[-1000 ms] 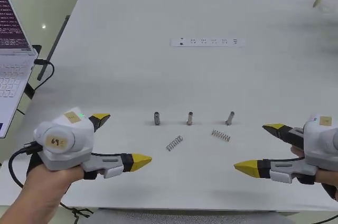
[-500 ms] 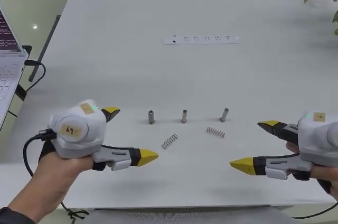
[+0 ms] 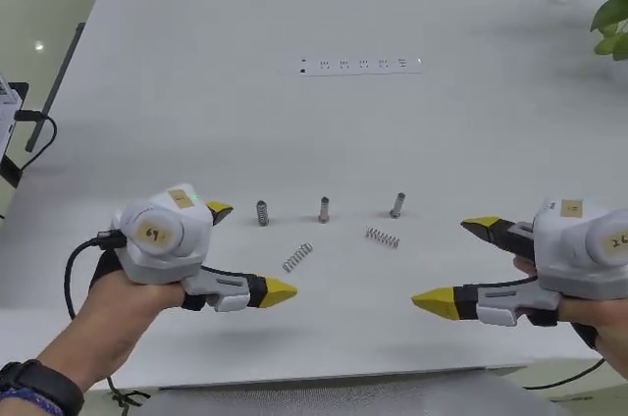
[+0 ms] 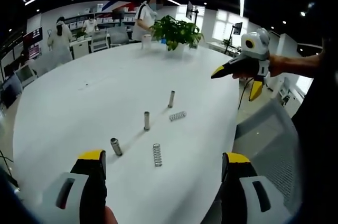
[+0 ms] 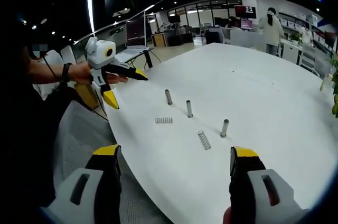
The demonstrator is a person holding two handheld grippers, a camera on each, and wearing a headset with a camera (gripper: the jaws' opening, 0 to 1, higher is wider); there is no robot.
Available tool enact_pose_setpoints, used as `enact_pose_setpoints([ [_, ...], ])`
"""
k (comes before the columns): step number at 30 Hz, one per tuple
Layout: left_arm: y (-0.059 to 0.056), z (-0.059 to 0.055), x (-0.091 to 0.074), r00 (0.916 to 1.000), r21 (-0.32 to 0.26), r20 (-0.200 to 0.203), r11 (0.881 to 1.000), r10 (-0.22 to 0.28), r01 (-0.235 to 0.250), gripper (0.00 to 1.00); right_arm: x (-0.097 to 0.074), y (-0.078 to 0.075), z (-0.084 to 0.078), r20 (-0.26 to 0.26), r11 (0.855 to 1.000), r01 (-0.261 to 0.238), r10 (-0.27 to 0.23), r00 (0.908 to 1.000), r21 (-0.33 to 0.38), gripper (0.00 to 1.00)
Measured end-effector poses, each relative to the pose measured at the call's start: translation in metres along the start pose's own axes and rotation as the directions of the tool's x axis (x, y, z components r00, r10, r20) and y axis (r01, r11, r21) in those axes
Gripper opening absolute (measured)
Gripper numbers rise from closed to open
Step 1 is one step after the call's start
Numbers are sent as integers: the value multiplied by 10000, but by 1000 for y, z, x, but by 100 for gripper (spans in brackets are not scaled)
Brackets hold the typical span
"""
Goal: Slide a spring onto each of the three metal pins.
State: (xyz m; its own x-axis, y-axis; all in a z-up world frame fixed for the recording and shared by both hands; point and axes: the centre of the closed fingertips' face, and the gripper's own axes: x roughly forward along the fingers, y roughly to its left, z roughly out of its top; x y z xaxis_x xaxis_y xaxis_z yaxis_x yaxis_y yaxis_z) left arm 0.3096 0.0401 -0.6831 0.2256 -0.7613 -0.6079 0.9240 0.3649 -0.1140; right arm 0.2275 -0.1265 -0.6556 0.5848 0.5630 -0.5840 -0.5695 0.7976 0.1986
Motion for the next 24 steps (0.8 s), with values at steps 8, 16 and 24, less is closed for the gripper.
enact_pose_setpoints([
  [8, -5, -10, 25, 9986, -132, -267, 9989, -457, 454, 86, -3, -2, -4, -6, 9999, 69, -69, 10000, 74, 82],
  [16, -2, -27, 46, 9961, -331, -603, 9975, -643, 624, 83, -5, -2, -8, -69, 9998, 121, -121, 9999, 131, 81],
  [24, 2, -40, 58, 9954, -602, -789, 9970, -538, 491, 74, -7, -4, -12, -86, 9996, 217, -215, 9997, 199, 79],
])
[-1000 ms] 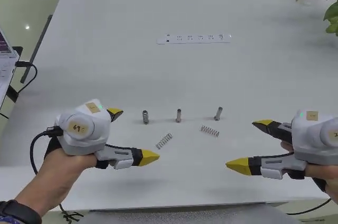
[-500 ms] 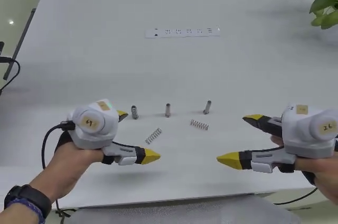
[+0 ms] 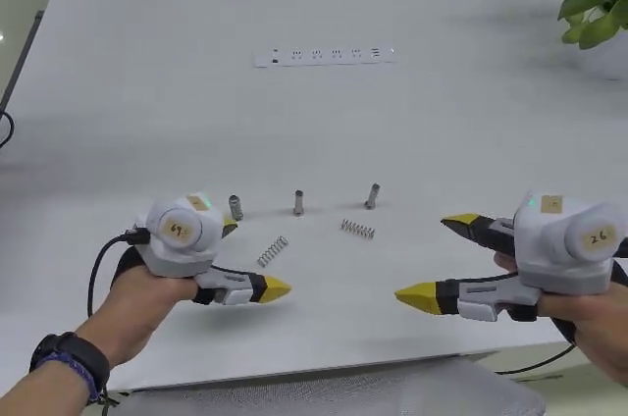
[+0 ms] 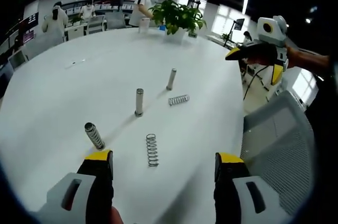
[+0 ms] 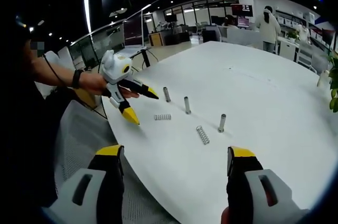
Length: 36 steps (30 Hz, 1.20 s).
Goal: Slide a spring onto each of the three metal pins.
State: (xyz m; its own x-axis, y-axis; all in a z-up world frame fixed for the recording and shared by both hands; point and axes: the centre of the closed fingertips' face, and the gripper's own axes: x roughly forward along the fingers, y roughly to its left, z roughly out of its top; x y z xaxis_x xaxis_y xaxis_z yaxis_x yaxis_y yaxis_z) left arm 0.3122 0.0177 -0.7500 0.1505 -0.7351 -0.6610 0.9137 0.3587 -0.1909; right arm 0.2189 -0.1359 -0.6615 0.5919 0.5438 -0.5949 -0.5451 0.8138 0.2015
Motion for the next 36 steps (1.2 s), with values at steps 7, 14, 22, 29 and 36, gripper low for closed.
enact_pose_setpoints([
  [7, 4, -6, 11, 9997, -26, -126, 9997, 226, -226, 63, -1, 0, -2, 3, 10000, 26, -26, 10000, 46, 79],
  [14, 3, -11, 20, 9994, 20, -251, 9997, 243, -243, 50, -1, 1, -4, -28, 10000, 23, -23, 10000, 76, 78],
  [22, 6, -18, 25, 9981, 33, -423, 9990, 437, -436, 34, -3, -1, -5, -57, 9999, 74, -73, 10000, 86, 77],
  [29, 8, -24, 29, 9965, -14, -589, 9982, 600, -602, 20, -5, -4, -5, -76, 9998, 148, -148, 9999, 101, 77],
  [36, 10, -23, 30, 9957, -61, -490, 9969, 782, -786, 9, -6, -5, -6, -96, 9998, 168, -167, 9998, 136, 76],
])
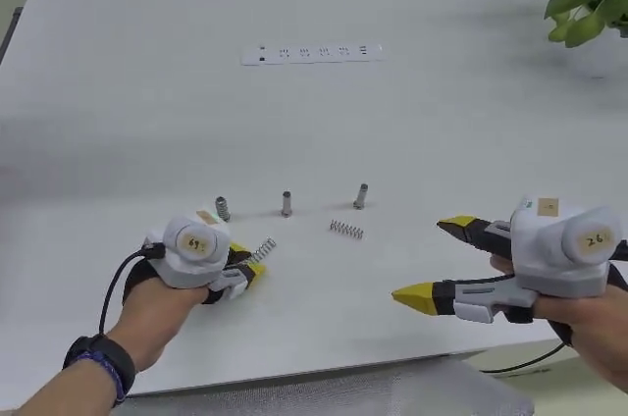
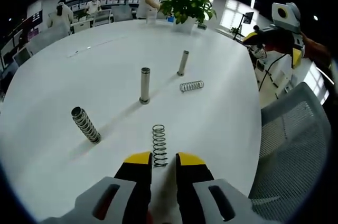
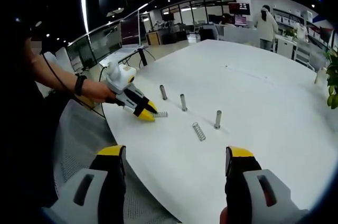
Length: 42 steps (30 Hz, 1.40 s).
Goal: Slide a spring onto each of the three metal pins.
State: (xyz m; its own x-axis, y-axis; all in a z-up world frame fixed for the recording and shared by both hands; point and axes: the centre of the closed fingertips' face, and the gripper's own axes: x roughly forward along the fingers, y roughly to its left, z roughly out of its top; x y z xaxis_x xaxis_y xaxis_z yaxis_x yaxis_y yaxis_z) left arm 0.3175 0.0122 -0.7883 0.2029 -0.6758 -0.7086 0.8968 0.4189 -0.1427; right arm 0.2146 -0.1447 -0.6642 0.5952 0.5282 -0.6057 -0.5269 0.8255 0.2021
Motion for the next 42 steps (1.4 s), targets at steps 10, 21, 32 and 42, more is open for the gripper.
enact_pose_setpoints([
  [10, 4, 1, 0, 9998, -42, -88, 9999, 154, -155, 3, 0, 0, 0, 23, 10000, 8, -8, 10000, 7, 75],
  [21, 3, 3, -2, 9999, -101, -160, 9999, 14, -16, 2, -1, -1, 2, 86, 10000, 3, -3, 10000, 15, 75],
  [32, 2, 15, -22, 9997, 84, 237, 10000, -21, 19, 2, 0, -1, 5, 232, 10000, -80, 79, 9997, 50, 73],
  [42, -3, 29, -45, 9982, 446, 596, 9990, -41, 14, 2, 10, 4, 12, 371, 9994, -345, 344, 9987, 13, 72],
])
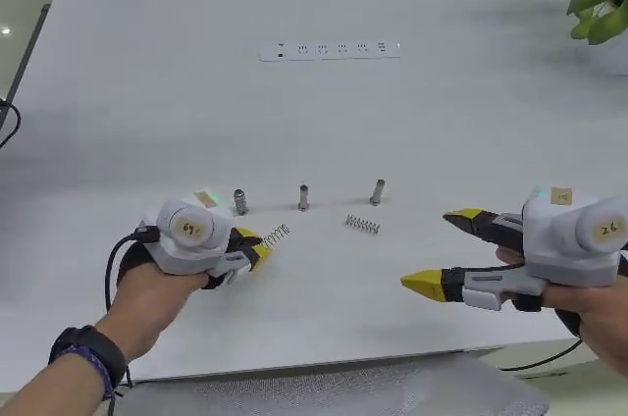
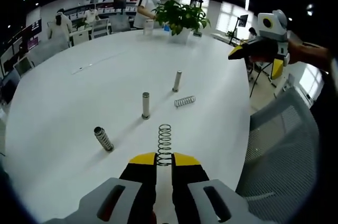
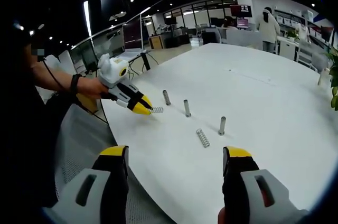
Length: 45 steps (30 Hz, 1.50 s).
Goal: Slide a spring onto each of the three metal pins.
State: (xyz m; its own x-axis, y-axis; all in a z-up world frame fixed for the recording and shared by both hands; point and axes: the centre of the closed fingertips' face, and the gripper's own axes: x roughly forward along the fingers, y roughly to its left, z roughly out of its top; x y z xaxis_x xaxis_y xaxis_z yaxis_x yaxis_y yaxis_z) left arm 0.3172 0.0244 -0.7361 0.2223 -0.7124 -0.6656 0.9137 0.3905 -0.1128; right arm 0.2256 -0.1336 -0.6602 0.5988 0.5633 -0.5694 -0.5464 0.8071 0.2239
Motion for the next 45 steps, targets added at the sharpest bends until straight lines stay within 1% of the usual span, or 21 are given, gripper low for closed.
enact_pose_setpoints([
  [4, -3, 7, -11, 9999, 310, 112, 9995, -10, 6, 2, 4, 3, 1, -16, 9999, -134, 134, 9999, -63, 71],
  [7, -3, 13, -18, 9998, 481, 207, 9988, 3, -13, 2, 6, 5, 3, 5, 9997, -212, 212, 9998, -90, 71],
  [10, -6, 19, -23, 9995, 696, 303, 9976, -31, 9, 2, 8, 7, 5, 0, 9996, -265, 265, 9996, -118, 71],
  [13, -9, 24, -26, 9994, 878, 341, 9961, -108, 78, 2, 10, 10, 7, -17, 9992, -350, 350, 9994, -171, 71],
  [20, -20, 33, -28, 9985, 1225, 407, 9920, -367, 314, 2, 18, 12, 14, 10, 9978, -580, 581, 9983, -333, 70],
  [26, -31, 41, -30, 9973, 1622, 421, 9853, -609, 534, 2, 23, 14, 20, 99, 9953, -843, 848, 9963, -467, 66],
  [33, -40, 51, -29, 9954, 1917, 461, 9787, -840, 737, 2, 29, 17, 24, 157, 9916, -1158, 1169, 9930, -582, 61],
  [40, -52, 64, -28, 9922, 2270, 574, 9692, -1110, 953, 2, 36, 23, 27, 173, 9863, -1521, 1535, 9880, -639, 57],
  [44, -61, 70, -27, 9899, 2539, 570, 9608, -1301, 1117, 2, 38, 25, 29, 195, 9837, -1654, 1671, 9857, -700, 55],
  [45, -65, 72, -27, 9890, 2654, 570, 9571, -1364, 1167, 2, 39, 25, 30, 219, 9827, -1708, 1727, 9847, -712, 54],
])
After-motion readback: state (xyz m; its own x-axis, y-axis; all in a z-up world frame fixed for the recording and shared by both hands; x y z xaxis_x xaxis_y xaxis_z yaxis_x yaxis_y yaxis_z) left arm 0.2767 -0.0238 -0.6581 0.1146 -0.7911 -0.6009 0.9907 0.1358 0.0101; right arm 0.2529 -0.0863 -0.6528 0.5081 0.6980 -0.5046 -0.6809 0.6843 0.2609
